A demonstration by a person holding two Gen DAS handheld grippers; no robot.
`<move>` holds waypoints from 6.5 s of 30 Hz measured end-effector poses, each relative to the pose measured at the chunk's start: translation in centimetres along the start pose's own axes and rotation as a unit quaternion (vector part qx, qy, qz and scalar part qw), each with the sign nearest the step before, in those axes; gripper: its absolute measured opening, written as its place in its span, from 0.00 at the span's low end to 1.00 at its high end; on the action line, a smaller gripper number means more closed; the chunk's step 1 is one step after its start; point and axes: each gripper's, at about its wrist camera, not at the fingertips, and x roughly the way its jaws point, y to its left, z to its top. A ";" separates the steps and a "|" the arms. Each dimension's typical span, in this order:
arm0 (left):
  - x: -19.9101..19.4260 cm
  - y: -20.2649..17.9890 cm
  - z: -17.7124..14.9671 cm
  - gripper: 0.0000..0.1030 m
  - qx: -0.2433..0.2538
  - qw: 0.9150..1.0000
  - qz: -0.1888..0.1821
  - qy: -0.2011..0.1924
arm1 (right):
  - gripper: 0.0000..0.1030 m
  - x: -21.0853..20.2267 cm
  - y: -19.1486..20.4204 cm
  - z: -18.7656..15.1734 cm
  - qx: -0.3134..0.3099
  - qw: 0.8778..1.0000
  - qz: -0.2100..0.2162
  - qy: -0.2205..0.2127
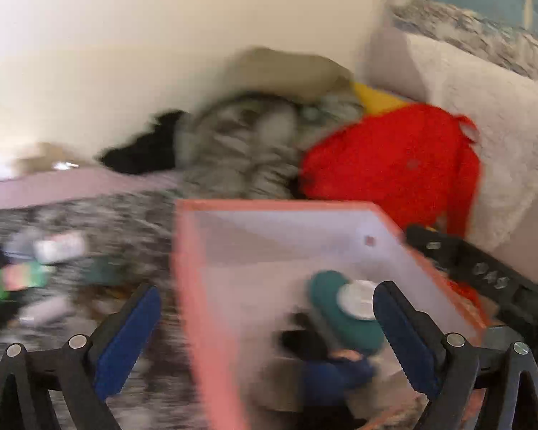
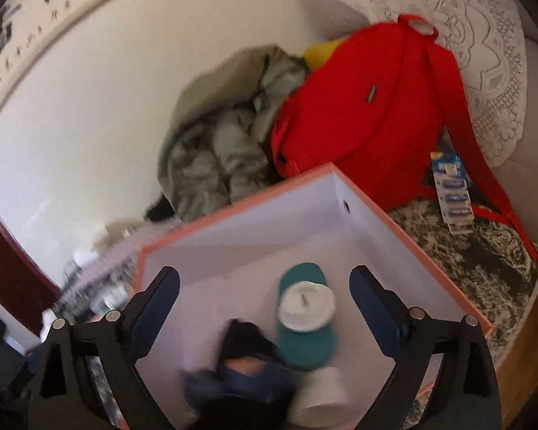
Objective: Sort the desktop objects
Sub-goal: 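Move the left gripper toward the red cone while the right approaches the bead tray, then carry the red cone in the left gripper while the right carries the clear tray to the box, then open both grippers over the pink box to drop the cone and tray, then grasp the black glove with the left gripper while the right grasps the bead bracelet, then drop the glove and bead bracelet into the pink box with both grippers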
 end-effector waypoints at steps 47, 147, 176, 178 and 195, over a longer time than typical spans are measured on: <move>-0.8 27.4 -15.3 0.25 -0.100 0.953 0.233 0.168 | 0.77 20.3 23.5 -20.1 -0.238 0.936 0.045 0.254; 6.5 32.3 -8.3 0.94 -0.063 0.952 0.232 0.189 | 0.99 19.6 24.5 -19.1 -0.308 0.924 0.017 0.226; -17.6 23.6 -0.1 0.09 -0.128 0.972 0.186 -0.065 | 0.19 3.1 23.6 -10.3 -0.233 0.942 0.211 0.119; -19.2 21.9 0.2 0.09 -0.121 0.975 0.170 -0.082 | 0.19 0.3 23.4 -9.4 -0.233 0.941 0.227 0.095; -19.1 3.8 3.1 0.09 0.007 0.991 0.014 -0.134 | 0.19 -13.6 16.3 -2.4 -0.191 0.956 0.206 -0.088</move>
